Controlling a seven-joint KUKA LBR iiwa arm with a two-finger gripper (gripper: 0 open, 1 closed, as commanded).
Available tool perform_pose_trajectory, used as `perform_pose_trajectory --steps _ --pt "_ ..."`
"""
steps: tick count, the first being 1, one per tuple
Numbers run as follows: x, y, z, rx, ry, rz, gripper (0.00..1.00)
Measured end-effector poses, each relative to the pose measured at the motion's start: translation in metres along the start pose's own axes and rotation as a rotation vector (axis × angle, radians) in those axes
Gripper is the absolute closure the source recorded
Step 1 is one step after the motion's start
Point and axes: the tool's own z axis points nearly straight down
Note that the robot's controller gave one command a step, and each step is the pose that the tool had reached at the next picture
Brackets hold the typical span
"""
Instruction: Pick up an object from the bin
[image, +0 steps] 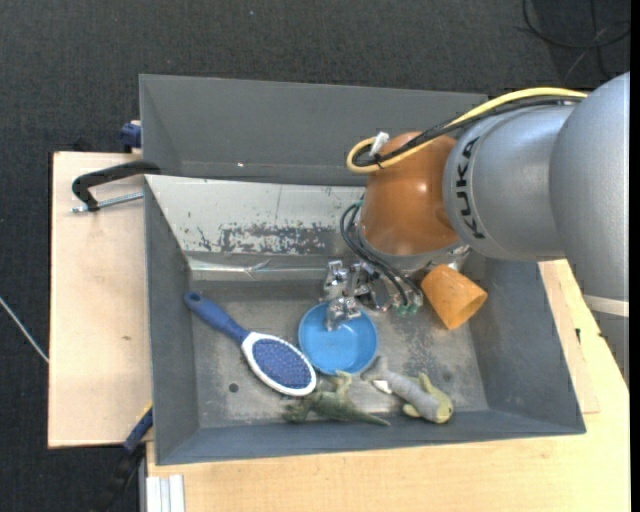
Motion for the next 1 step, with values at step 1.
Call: perform_pose_trajectory --steps 1 --pt "0.0085 0.0093 -0.1524 0.001 0.013 -0.067 1.0"
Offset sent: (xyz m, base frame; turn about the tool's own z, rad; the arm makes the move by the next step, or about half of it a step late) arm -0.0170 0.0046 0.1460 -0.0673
